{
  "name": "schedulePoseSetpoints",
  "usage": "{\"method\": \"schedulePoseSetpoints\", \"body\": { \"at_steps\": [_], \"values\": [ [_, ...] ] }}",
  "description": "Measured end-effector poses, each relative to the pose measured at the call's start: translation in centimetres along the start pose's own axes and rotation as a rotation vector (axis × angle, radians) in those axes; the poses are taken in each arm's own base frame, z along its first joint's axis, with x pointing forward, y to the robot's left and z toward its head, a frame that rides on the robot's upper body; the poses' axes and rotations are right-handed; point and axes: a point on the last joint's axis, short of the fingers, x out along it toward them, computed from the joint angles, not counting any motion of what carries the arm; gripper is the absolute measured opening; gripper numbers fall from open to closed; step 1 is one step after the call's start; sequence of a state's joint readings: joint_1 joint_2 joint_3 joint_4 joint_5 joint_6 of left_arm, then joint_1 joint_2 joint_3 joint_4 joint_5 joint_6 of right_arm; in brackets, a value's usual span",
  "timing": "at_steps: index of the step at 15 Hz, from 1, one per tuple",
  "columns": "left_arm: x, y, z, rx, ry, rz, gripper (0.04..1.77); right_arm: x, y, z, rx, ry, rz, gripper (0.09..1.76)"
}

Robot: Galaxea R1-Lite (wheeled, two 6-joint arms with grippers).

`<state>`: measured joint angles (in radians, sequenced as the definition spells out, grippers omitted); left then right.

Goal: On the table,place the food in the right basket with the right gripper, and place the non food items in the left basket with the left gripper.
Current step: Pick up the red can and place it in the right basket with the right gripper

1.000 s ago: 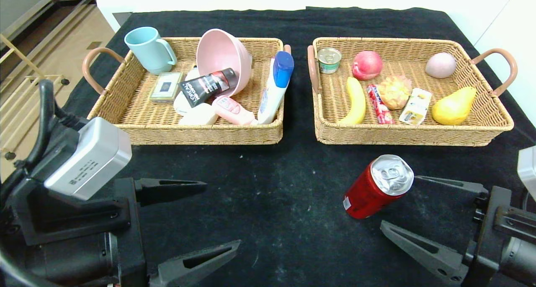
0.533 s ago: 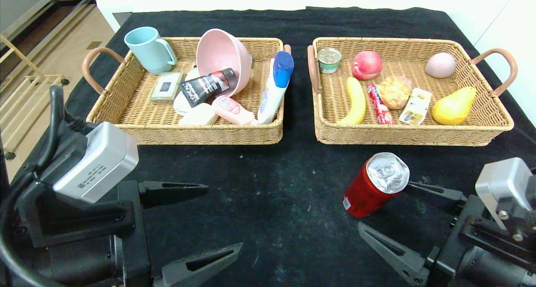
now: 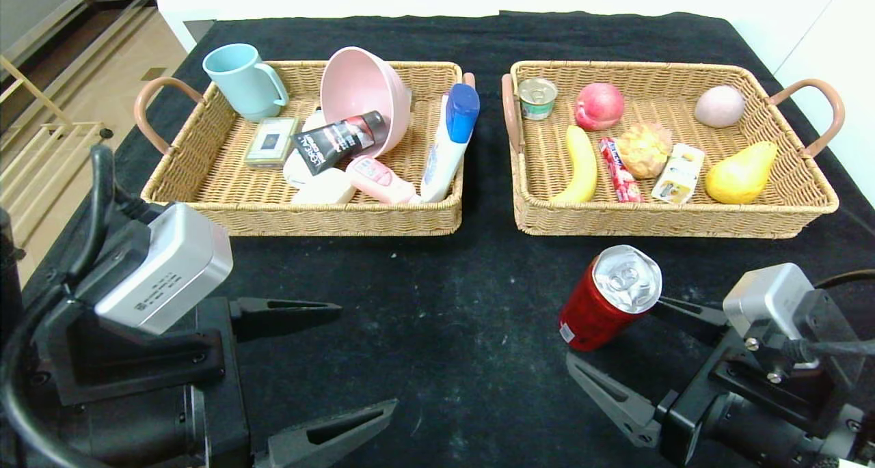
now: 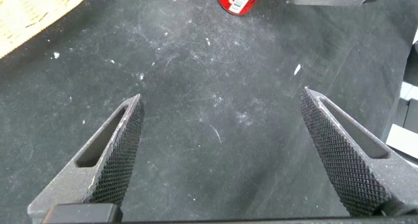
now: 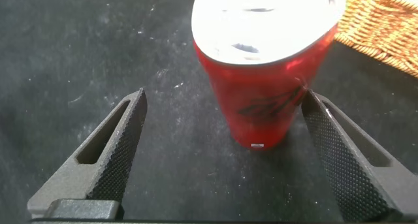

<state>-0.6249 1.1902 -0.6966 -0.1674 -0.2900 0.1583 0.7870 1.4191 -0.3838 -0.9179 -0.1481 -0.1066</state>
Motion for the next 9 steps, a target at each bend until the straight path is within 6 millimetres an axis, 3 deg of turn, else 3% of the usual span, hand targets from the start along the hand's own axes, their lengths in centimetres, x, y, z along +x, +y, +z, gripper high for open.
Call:
{"method": "schedulePoseSetpoints", "body": {
  "at_steps": [9],
  "values": [
    [0.18, -0.03, -0.25, 0.0, 0.012, -0.006, 1.72, 0.48, -0.6, 0.08, 0.005, 0.0, -0.029, 1.71]
  ]
}}
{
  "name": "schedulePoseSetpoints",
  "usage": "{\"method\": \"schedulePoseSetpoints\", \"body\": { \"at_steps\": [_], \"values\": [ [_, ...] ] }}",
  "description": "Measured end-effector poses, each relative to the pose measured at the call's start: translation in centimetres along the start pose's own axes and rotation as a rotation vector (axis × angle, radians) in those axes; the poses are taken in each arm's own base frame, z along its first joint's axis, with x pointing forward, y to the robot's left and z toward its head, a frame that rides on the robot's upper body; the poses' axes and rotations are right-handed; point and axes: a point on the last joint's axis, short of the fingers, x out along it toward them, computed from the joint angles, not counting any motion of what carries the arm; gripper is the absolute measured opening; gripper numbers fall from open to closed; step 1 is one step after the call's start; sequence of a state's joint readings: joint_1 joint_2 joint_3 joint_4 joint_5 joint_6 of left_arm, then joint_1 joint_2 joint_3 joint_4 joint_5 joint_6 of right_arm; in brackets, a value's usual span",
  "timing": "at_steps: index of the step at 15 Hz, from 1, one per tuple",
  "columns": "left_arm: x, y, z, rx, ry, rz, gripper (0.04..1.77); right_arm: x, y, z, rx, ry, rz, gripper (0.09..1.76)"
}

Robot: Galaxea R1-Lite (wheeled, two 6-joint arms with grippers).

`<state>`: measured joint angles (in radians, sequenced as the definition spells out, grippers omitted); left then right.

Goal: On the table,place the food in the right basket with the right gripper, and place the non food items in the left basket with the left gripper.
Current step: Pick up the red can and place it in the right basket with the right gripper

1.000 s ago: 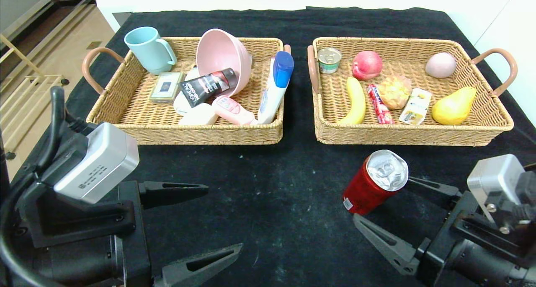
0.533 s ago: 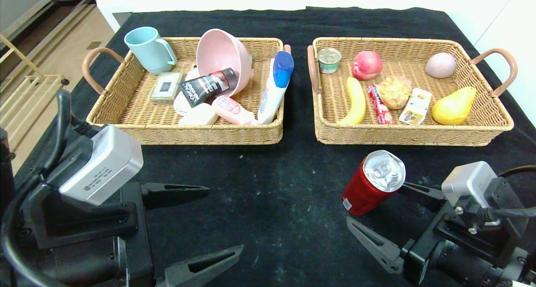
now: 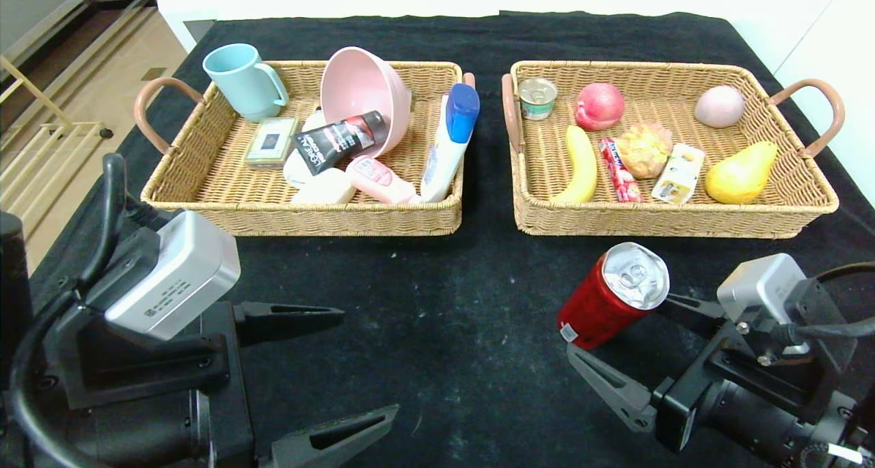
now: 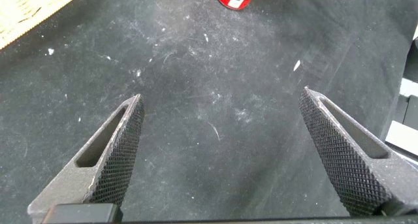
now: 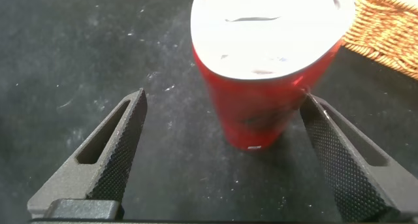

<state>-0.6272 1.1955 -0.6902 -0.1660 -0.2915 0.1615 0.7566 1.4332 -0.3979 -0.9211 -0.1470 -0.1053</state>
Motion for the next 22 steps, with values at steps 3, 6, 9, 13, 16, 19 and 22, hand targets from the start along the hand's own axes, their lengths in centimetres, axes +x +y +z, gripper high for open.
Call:
{"method": "schedulePoseSetpoints", "body": {
  "at_steps": [3, 6, 9, 13, 16, 19, 22],
  "values": [
    [0.1, 0.0, 0.0, 0.0, 0.001, -0.002, 1.72, 0.2, -0.3, 0.0, 0.003, 0.002, -0.016, 1.71],
    [0.1, 0.0, -0.1, 0.001, 0.006, -0.005, 1.72, 0.5, -0.6, 0.3, 0.009, -0.01, -0.031, 1.71],
    [0.2, -0.2, -0.2, 0.002, 0.008, -0.013, 1.72, 1.0, -0.9, 0.4, 0.013, -0.034, -0.046, 1.71],
    [0.3, -0.2, -0.2, 0.001, 0.012, -0.016, 1.72, 1.6, -0.8, 0.0, 0.014, -0.034, -0.047, 1.71],
    [0.3, -0.2, -0.2, 0.001, 0.012, -0.017, 1.72, 1.8, -0.9, -0.2, 0.016, -0.024, -0.051, 1.53],
    [0.3, -0.3, -0.3, 0.001, 0.014, -0.018, 1.72, 1.8, -0.9, -0.3, 0.013, -0.019, -0.048, 1.09],
    [0.4, -0.3, -0.3, 0.002, 0.015, -0.019, 1.72, 1.8, -0.9, -0.3, 0.013, -0.019, -0.046, 1.01]
  ]
}}
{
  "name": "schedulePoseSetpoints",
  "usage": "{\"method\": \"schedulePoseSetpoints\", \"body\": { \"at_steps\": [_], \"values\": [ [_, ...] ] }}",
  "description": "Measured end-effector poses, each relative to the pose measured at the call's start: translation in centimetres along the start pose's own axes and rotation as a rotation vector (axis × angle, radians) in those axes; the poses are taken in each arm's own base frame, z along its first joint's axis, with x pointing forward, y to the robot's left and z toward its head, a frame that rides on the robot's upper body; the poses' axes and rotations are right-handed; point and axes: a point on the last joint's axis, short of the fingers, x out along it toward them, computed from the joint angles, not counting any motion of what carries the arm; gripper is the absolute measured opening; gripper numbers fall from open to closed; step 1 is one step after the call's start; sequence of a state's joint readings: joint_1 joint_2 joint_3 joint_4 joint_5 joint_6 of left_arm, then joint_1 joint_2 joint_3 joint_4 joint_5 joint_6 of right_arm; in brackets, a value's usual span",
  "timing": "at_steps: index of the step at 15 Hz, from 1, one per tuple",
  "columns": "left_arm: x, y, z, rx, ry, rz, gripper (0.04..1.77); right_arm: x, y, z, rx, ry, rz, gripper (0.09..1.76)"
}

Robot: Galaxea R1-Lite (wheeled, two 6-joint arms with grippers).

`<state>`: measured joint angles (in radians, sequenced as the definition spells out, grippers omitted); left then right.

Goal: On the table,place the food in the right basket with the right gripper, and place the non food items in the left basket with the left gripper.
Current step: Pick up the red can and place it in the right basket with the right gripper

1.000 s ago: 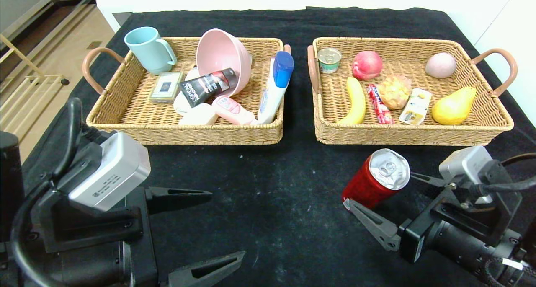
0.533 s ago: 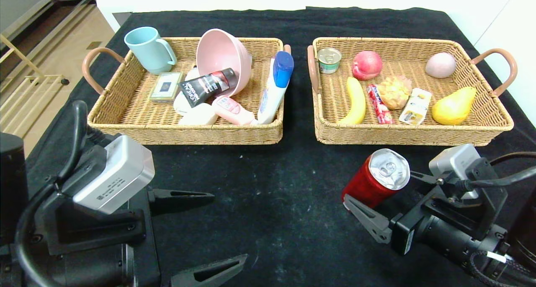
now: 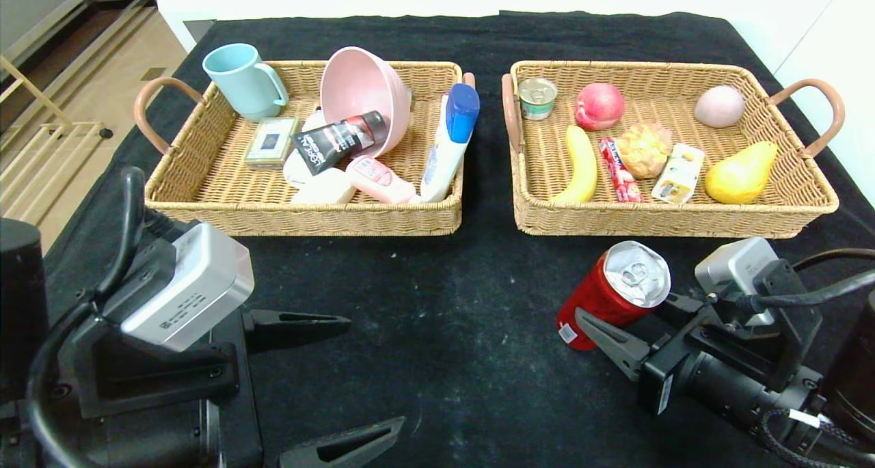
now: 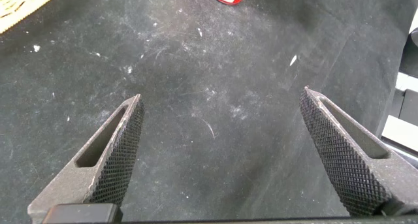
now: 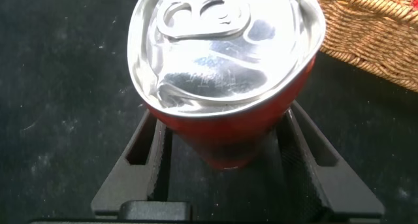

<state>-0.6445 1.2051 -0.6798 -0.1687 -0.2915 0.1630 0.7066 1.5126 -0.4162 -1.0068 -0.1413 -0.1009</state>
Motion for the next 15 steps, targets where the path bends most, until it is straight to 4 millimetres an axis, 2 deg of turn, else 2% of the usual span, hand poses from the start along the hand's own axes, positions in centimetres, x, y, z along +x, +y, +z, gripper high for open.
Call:
{"method": "schedulePoseSetpoints", "body": {
  "at_steps": [15],
  "values": [
    [0.08, -0.13, -0.25, 0.001, 0.007, -0.017, 1.72, -0.06, 0.01, -0.12, -0.003, 0.004, 0.002, 1.0]
  ]
}}
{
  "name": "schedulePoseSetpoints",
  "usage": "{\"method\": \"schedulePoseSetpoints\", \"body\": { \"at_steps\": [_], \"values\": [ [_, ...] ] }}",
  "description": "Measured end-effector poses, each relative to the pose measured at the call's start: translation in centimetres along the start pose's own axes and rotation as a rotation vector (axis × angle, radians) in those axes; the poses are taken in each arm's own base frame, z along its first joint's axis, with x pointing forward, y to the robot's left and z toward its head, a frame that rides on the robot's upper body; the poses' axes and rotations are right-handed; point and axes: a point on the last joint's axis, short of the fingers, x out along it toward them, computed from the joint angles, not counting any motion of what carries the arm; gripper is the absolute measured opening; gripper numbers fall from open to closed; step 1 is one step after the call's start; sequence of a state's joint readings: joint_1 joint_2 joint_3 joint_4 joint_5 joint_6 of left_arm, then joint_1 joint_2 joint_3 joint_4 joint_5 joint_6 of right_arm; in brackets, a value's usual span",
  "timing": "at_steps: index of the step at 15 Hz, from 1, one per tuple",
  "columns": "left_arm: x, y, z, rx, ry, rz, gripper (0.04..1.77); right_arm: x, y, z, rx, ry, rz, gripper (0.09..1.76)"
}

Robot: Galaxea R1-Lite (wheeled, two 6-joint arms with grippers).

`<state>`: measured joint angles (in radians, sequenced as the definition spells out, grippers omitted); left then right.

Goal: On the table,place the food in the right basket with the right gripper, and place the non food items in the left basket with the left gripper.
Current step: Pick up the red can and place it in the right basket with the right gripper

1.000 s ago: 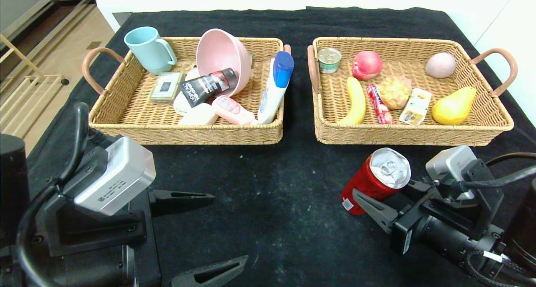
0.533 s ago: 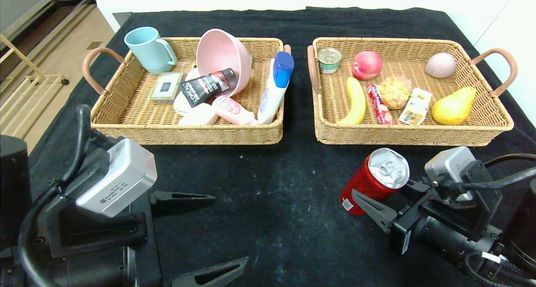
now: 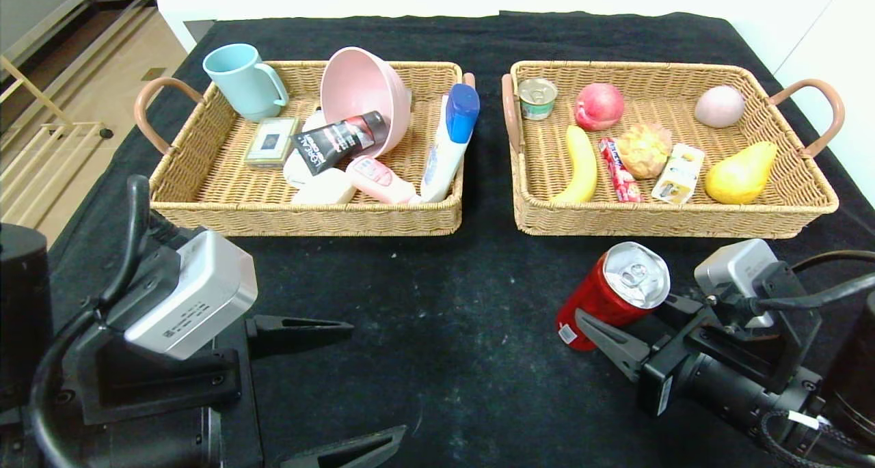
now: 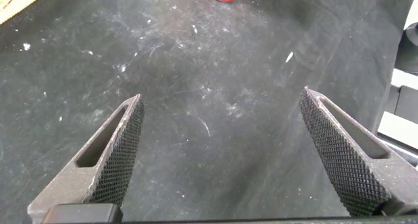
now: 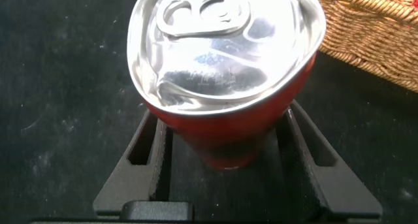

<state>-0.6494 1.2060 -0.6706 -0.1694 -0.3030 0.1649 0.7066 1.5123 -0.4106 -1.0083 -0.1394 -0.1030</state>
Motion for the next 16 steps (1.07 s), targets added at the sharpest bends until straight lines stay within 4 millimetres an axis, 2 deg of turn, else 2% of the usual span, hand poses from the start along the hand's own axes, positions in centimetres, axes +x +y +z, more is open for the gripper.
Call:
{"method": "schedulePoseSetpoints", "body": {
  "at_steps": [7, 16],
  "values": [
    [0.4, -0.2, -0.2, -0.001, 0.013, -0.018, 1.72, -1.4, -0.5, 2.5, 0.014, -0.106, -0.01, 0.99],
    [0.7, -0.3, -0.5, -0.003, 0.028, -0.024, 1.72, -1.8, -4.9, 6.1, 0.029, -0.259, -0.154, 0.99]
  ]
}}
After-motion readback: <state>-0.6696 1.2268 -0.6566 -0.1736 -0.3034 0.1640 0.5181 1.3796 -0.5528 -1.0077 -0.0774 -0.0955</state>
